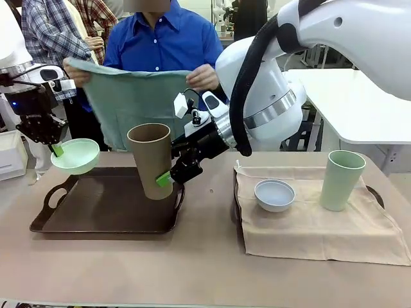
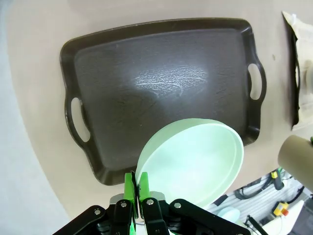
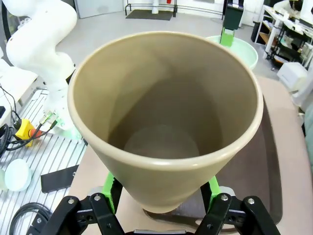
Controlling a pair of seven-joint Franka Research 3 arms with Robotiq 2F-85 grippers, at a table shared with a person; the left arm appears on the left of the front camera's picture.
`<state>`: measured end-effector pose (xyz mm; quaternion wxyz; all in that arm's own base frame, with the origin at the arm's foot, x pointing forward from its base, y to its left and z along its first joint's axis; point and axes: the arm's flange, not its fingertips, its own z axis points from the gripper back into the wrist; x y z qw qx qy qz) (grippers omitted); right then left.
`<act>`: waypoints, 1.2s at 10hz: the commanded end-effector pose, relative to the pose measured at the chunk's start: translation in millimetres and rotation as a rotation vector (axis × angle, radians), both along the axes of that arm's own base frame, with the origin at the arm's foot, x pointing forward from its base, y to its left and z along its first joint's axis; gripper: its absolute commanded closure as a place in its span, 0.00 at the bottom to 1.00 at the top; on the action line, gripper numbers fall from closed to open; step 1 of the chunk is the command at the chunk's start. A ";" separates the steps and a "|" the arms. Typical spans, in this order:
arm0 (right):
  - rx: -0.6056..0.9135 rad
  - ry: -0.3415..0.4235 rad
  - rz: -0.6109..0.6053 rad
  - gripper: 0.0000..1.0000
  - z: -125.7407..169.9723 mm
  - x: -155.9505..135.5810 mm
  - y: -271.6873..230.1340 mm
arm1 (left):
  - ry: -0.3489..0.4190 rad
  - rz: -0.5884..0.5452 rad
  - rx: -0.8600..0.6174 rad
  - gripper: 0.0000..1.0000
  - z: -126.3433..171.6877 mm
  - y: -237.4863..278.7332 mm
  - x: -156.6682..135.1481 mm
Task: Set up a tray with a mat and arrange the tableware.
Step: Pick up the Picnic Bowl and Reusable plastic cup from the Handle tray in front of the human's position and hold them in the air, then place the Picnic Bowl and Reusable plastic cup back onto the Handle tray in front of the human's position.
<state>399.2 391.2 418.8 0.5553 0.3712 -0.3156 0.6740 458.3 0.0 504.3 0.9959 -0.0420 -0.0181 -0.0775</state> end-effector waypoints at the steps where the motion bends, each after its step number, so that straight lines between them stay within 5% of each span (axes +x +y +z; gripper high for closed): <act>1: 0.006 -0.001 0.003 1.00 1.3 1.2 3.3 | -0.015 -0.009 0.002 1.00 1.0 0.2 3.6; 12: 0.006 -0.001 0.003 1.00 1.3 1.2 3.3 | -0.015 -0.009 0.002 1.00 1.0 0.2 3.6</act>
